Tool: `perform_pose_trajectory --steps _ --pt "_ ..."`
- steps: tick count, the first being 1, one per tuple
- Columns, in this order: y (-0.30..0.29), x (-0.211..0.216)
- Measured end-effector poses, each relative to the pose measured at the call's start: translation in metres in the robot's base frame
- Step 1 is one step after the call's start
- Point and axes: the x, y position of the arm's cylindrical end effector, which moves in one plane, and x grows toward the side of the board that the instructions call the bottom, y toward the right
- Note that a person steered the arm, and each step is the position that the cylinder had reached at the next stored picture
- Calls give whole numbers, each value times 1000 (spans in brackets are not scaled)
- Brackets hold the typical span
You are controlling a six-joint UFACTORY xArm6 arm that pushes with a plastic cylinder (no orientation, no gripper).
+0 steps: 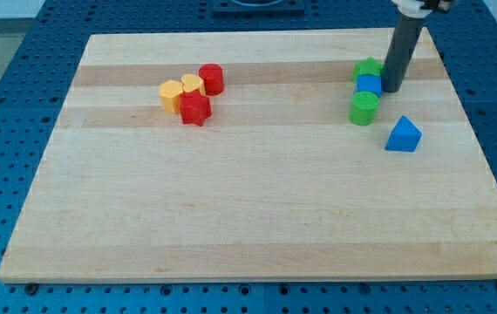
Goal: Push the green star right to the red circle
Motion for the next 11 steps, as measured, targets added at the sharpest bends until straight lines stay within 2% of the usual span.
perform_pose_trajectory --steps 1,2,4,8,9,11 --pt "26 -12" --pt "15 -19" --pt "-61 -21" --pt "-144 -20" --pt "-150 -16" --pt "-126 33"
